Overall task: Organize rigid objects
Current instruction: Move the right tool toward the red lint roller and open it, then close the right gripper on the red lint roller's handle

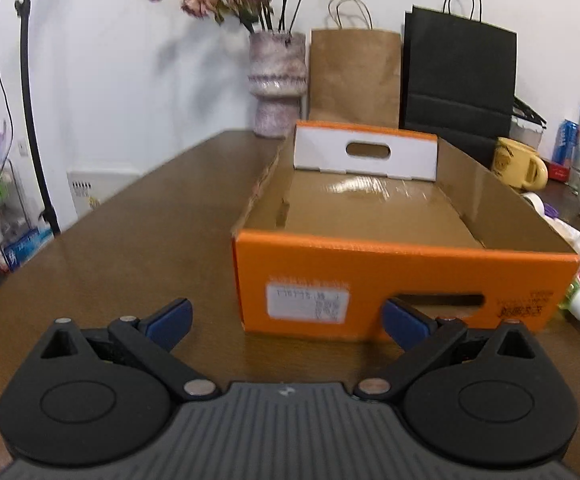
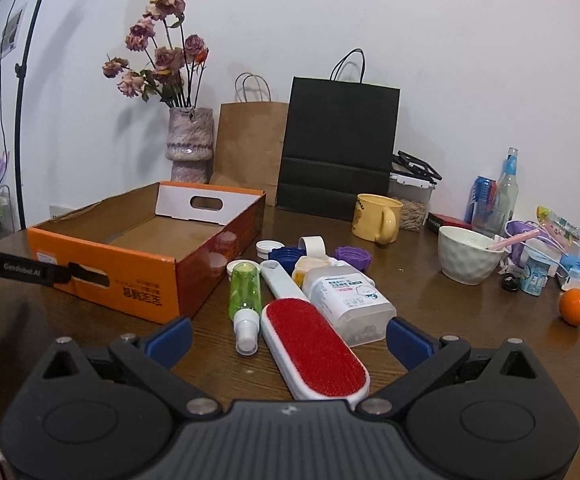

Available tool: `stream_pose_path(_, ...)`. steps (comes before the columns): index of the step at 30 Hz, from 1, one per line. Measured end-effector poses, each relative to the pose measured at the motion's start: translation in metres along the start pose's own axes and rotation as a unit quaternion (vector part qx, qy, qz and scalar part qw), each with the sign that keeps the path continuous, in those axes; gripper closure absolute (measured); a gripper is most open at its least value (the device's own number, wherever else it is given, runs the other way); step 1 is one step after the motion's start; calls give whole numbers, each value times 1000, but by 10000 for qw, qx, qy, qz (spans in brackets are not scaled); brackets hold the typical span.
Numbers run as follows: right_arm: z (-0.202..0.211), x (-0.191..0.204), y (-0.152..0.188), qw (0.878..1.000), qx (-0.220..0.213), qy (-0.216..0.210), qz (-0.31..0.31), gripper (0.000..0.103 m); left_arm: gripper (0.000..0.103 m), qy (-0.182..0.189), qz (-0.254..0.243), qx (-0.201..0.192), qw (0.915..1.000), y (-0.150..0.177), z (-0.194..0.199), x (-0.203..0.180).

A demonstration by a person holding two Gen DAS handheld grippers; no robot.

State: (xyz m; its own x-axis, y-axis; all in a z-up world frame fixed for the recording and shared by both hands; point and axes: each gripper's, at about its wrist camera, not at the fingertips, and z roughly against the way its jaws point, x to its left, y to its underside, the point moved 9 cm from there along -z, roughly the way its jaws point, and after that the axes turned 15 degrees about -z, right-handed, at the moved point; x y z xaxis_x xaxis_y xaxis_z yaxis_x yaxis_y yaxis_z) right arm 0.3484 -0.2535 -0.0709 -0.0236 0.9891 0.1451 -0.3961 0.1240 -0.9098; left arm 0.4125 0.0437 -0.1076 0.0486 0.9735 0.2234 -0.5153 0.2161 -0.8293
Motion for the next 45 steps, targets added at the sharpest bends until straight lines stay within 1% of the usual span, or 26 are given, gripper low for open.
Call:
stream_pose_path(4, -7, 2, -3, 10000, 9, 26, 71, 0, 0, 63, -168, -61, 9998, -4, -5, -5)
stream_pose_path(6, -9, 2, -5, 9999, -30, 4, 103, 0, 0, 160, -190, -80, 9997, -5, -8, -8)
stream_pose_path(8, -12, 2, -6, 9999, -19, -64, 86, 0, 0, 176, -221, -80, 9996, -8, -13, -10)
stream_pose_path(12, -26, -8, -7, 9997, 201, -93, -130, 0, 0, 339, -277, -105, 9990, -13, -21, -13)
stream_pose_path(14, -31, -13, -8, 9992, 282, -121, -249, 0, 9, 459, -219, -112, 9986, -14, -25, -13)
stream_pose_path(15, -33, -15, -8, 9989, 318, -159, -293, 0, 17, 472, -161, -149, 9986, -14, -25, -12)
stream_pose_path(17, -37, -18, -9, 9985, 391, -207, -312, 0, 17, 420, -123, -155, 9989, -14, -26, -11)
stream_pose_path(22, -51, -23, -4, 9978, 622, -142, -198, 3, 19, 389, -174, -153, 9990, -14, -25, -13)
stream_pose_path(24, -55, -21, 0, 9969, 742, -200, -157, 9, 19, 406, -168, -170, 9989, -14, -25, -13)
stream_pose_path(28, -64, -12, 7, 9950, 952, -304, 16, 17, 21, 471, -208, -190, 9985, -12, -21, -12)
stream_pose_path(29, -66, -10, 8, 9945, 1002, -306, 54, 22, 21, 486, -224, -197, 9984, -11, -19, -12)
stream_pose_path(32, -71, -9, 8, 9950, 976, -170, 120, 31, 23, 532, -269, -208, 9980, -8, -14, -11)
stream_pose_path(34, -69, -12, 6, 9957, 918, -77, 54, 46, 24, 546, -332, -222, 9977, -6, -10, -11)
stream_pose_path(35, -67, -14, 4, 9961, 875, -58, 27, 60, 24, 530, -324, -230, 9978, -4, -8, -10)
stream_pose_path(36, -65, -16, 4, 9958, 907, -128, -44, 70, 24, 528, -335, -249, 9977, -3, -7, -9)
stream_pose_path(37, -63, -16, 4, 9954, 933, -183, -94, 72, 25, 531, -356, -270, 9976, -2, -6, -9)
stream_pose_path(38, -61, -17, 5, 9952, 960, -186, -67, 75, 33, 504, -370, -254, 9977, 0, -5, -8)
stream_pose_path(39, -60, -16, 5, 9950, 984, -167, 2, 77, 55, 435, -442, -236, 9978, 0, -5, -7)
stream_pose_path(40, -58, -14, 6, 9947, 1014, -149, 80, 78, 66, 390, -497, -207, 9978, 1, -4, -7)
stream_pose_path(42, -54, -8, 8, 9938, 1073, -173, 231, 79, 65, 470, -330, -78, 9983, 5, -6, -1)
stream_pose_path(43, -52, -7, 8, 9940, 1047, -216, 243, 78, 49, 453, -208, -49, 9987, 6, -8, 4)
stream_pose_path(45, -50, -6, 5, 9943, 1015, -311, 105, 71, 28, 373, -139, -83, 9992, 7, -7, 8)
